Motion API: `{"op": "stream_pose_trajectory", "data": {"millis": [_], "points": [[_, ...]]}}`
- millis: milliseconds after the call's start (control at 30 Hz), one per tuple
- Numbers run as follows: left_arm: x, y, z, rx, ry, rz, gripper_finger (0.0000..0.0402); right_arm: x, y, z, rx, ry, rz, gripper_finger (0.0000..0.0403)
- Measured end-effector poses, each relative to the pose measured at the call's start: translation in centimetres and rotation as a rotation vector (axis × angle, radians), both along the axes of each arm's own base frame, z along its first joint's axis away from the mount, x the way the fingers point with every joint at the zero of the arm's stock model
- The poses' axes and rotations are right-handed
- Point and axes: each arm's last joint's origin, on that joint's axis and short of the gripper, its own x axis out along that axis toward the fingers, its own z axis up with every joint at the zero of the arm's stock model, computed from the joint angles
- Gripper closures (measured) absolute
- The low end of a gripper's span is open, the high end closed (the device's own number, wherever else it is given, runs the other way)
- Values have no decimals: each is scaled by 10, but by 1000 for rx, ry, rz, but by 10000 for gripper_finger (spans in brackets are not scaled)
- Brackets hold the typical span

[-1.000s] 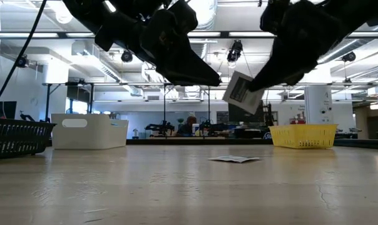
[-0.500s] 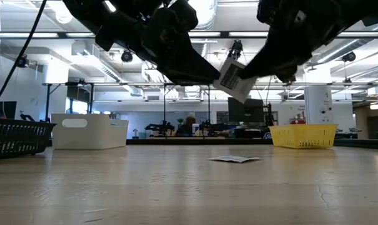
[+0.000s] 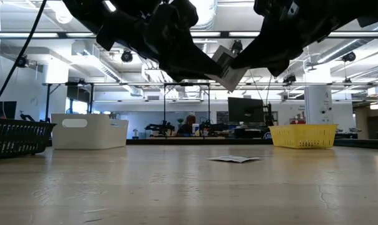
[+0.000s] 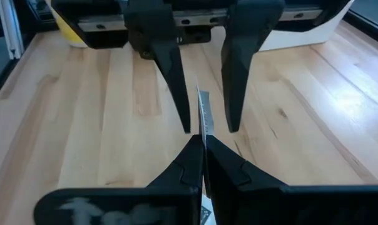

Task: Pick & Place First Aid Supplies
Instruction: Put the gray towelette pack into the white bin

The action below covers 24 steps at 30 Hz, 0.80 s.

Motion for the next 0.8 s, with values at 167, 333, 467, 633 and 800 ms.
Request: {"op": "stream_pose_trajectory", "data": {"millis": [167, 333, 467, 633, 800], "points": [[0, 0, 1, -5, -13, -10, 294, 2, 0, -6, -4, 16, -4, 394], [0, 0, 1, -5, -11, -10, 326, 2, 0, -6, -4, 18, -5, 394], [0, 0, 1, -5, -10, -10, 366, 3, 0, -5, -5, 14, -4, 394], [0, 0, 1, -5, -8, -10, 396, 3, 0, -5, -6, 15, -4, 394], [0, 0, 0, -5, -4, -10, 399, 3, 0, -7, -7, 19, -6, 394]]}}
